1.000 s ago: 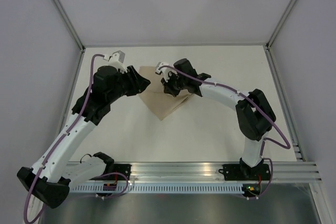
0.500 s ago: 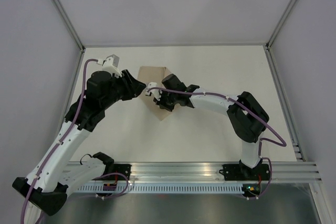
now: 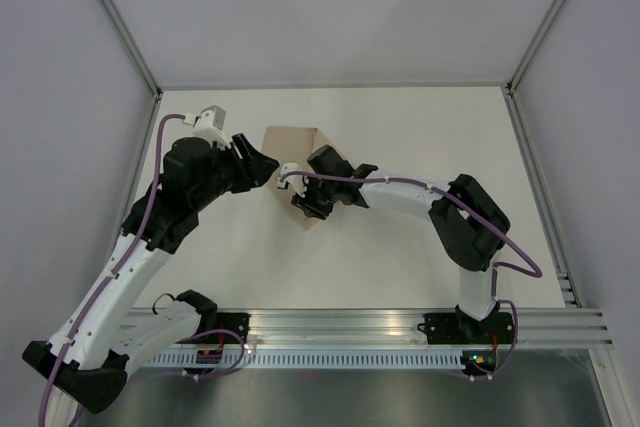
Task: Fold the napkin, place the utensils inside, and roll it up
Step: Fold the napkin
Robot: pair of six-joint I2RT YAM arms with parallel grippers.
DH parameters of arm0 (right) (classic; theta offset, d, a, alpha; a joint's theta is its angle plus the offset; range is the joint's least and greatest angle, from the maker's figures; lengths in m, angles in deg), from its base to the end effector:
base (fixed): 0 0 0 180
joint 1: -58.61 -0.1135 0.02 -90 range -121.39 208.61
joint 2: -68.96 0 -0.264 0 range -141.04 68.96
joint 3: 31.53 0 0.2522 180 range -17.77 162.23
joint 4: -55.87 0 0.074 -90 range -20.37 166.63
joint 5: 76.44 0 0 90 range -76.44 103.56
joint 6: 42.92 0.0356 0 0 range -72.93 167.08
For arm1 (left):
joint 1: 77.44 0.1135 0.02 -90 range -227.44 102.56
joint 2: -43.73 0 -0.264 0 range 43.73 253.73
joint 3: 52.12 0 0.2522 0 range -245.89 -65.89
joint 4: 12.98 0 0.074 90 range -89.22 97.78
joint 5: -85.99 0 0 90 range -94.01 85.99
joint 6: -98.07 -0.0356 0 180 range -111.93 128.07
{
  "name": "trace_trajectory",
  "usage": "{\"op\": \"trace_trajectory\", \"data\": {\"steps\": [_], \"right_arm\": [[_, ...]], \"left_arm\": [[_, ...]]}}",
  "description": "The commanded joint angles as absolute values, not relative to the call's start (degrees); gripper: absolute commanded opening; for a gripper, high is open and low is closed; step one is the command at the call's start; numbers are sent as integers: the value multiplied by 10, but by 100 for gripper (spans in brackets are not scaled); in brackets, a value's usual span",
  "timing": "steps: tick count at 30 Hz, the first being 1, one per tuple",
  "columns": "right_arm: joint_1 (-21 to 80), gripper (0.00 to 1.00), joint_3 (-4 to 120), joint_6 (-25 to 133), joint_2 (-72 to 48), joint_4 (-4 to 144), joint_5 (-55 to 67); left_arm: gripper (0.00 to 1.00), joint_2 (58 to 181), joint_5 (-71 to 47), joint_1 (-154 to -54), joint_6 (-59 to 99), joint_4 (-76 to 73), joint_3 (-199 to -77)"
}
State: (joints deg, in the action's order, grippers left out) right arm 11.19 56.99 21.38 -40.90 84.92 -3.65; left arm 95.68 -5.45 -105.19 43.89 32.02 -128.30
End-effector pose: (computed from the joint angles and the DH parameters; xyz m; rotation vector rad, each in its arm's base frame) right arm 0.2720 0.3116 0.1868 -1.5770 1.9010 0.5339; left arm 0.1675 -0.0891 0.3860 -0.1240 2.0063 -0.7523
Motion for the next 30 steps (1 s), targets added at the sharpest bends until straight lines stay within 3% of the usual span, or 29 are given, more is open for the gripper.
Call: {"op": "trace_trajectory", "data": {"steps": [1, 11, 17, 20, 21, 22, 28, 30], "right_arm": [[110, 42, 575, 210, -398, 856, -61], [137, 46, 604, 240, -363, 905, -90], [244, 47, 665, 285, -375, 927, -68], [291, 47, 695, 300, -405, 939, -45], [306, 47, 704, 300, -412, 941, -38], [313, 47, 707, 302, -429, 941, -32], [335, 46, 762, 325, -493, 940, 12], [337, 46, 790, 329, -520, 947, 22]], "left_arm": [[56, 945, -46, -1051, 455, 320, -1286], [58, 952, -19, -1050, 478, 301, -1270], [53, 1022, -9, -1030, 512, 238, -1233], [45, 1076, -30, -1003, 532, 200, -1218], [37, 1092, -31, -996, 538, 190, -1217], [36, 1117, -33, -989, 540, 184, -1213], [6, 1213, -26, -940, 547, 174, -1218], [2, 1259, -24, -930, 547, 174, -1222]]}}
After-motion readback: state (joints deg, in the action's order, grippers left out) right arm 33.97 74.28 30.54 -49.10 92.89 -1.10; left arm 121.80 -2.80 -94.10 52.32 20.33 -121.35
